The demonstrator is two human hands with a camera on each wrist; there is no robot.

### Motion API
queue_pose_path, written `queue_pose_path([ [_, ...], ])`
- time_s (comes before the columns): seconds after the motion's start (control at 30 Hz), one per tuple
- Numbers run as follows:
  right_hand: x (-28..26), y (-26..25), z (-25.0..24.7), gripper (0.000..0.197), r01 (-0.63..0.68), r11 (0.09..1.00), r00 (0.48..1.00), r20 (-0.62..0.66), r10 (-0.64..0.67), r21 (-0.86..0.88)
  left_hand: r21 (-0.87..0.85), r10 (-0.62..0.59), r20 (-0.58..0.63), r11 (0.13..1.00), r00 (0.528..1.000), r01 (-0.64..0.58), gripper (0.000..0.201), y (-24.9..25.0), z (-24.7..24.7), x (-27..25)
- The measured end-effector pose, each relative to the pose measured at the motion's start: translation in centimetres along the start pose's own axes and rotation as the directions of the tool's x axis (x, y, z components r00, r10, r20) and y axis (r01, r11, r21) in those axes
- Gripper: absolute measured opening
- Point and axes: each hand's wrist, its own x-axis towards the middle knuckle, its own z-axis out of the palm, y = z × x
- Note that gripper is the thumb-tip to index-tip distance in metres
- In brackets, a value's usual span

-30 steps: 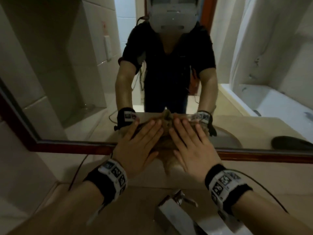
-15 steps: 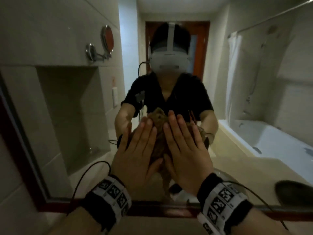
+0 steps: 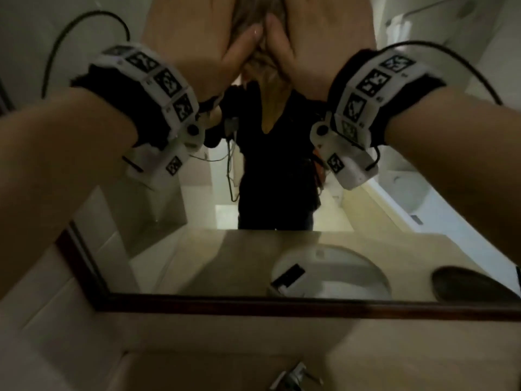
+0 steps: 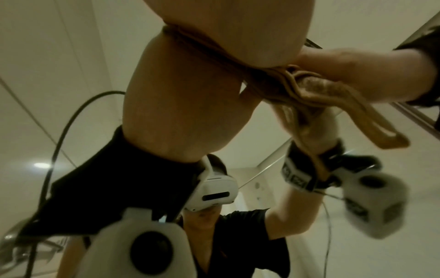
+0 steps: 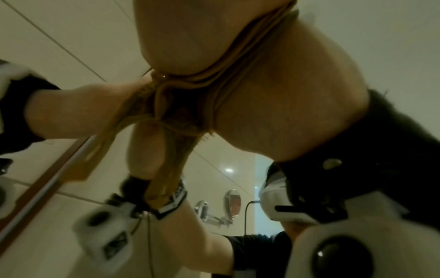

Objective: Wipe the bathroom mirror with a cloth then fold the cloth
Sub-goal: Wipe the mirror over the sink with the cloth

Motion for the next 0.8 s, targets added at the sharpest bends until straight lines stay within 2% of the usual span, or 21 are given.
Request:
queue_pose_path([
  [0.03, -0.2, -1.1, -0.4, 0.071, -0.072, 0.996, 0.996, 0.05, 0.069, 0.059, -0.013, -0.006, -0.026, 1.0, 1.0, 0.006, 0.037, 0.5, 0.2, -0.9],
  [0.07, -0.5, -1.9, -0.4, 0.071, -0.182, 0.981, 0.98, 0.088, 0.177, 0.064, -0.062, -0.025, 0.028, 0.998, 0.999, 0.027, 0.039, 0.9, 0.6, -2.1],
  [0.1, -1.0, -3.2, -0.3, 0.068, -0.198, 0.974, 0.974, 0.129, 0.184, 0.106, -0.154, -0.058, 0.091, 0.985, 0.994, 0.071, 0.048, 1.6, 0.5, -3.3],
  [0.17, -3.7, -4.4, 1.8, 0.073, -0.095, 0.98, 0.986, 0.149, 0.069, 0.175, -0.288, -0.135, 0.219, 0.937, 0.966, 0.196, 0.065, 2.7, 1.2, -6.1],
  [0.2, -5.1, -4.9, 3.2, 0.062, -0.12, 0.984, 0.983, 0.155, 0.099, 0.129, -0.31, -0.152, 0.225, 0.925, 0.962, 0.219, 0.07, 3.7, 1.3, -8.2],
  [0.23, -6.6, -5.3, 4.8, 0.045, -0.163, 0.987, 0.975, 0.148, 0.163, -0.012, -0.298, -0.132, 0.214, 0.935, 0.968, 0.194, 0.073, 4.8, 1.2, -10.5],
  [0.27, -8.4, -5.4, 7.0, 0.049, -0.235, 0.959, 0.96, 0.12, 0.255, -0.157, -0.276, -0.093, 0.199, 0.95, 0.975, 0.147, 0.074, 6.0, 1.5, -13.1],
  [0.3, -10.5, -5.8, 9.3, 0.059, -0.249, 0.934, 0.95, 0.124, 0.287, -0.255, -0.256, -0.059, 0.198, 0.96, 0.978, 0.11, 0.076, 7.4, 2.2, -15.9],
  [0.33, -12.8, -6.6, 11.4, 0.064, -0.235, 0.93, 0.945, 0.156, 0.286, -0.282, -0.251, -0.035, 0.183, 0.965, 0.982, 0.081, 0.078, 8.8, 3.0, -18.8],
  [0.47, -22.8, -9.9, 17.9, 0.07, -0.112, 0.959, 0.962, 0.215, 0.171, -0.259, -0.329, 0.075, 0.303, 0.944, 0.95, 0.03, 0.081, 14.5, 4.3, -29.4],
  [0.57, -29.4, -11.9, 21.4, 0.071, -0.091, 0.965, 0.946, 0.281, 0.161, -0.247, -0.376, 0.183, 0.352, 0.926, 0.918, -0.04, 0.08, 18.3, 5.0, -35.8],
  [0.63, -32.9, -13.1, 23.2, 0.073, -0.085, 0.968, 0.942, 0.297, 0.155, -0.235, -0.4, 0.198, 0.377, 0.916, 0.905, -0.033, 0.077, 20.2, 5.3, -39.3],
  [0.8, -35.1, -14.5, 24.9, 0.07, -0.139, 0.978, 0.951, 0.254, 0.175, -0.155, -0.374, 0.151, 0.434, 0.927, 0.888, 0.026, 0.078, 22.3, 4.9, -42.4],
])
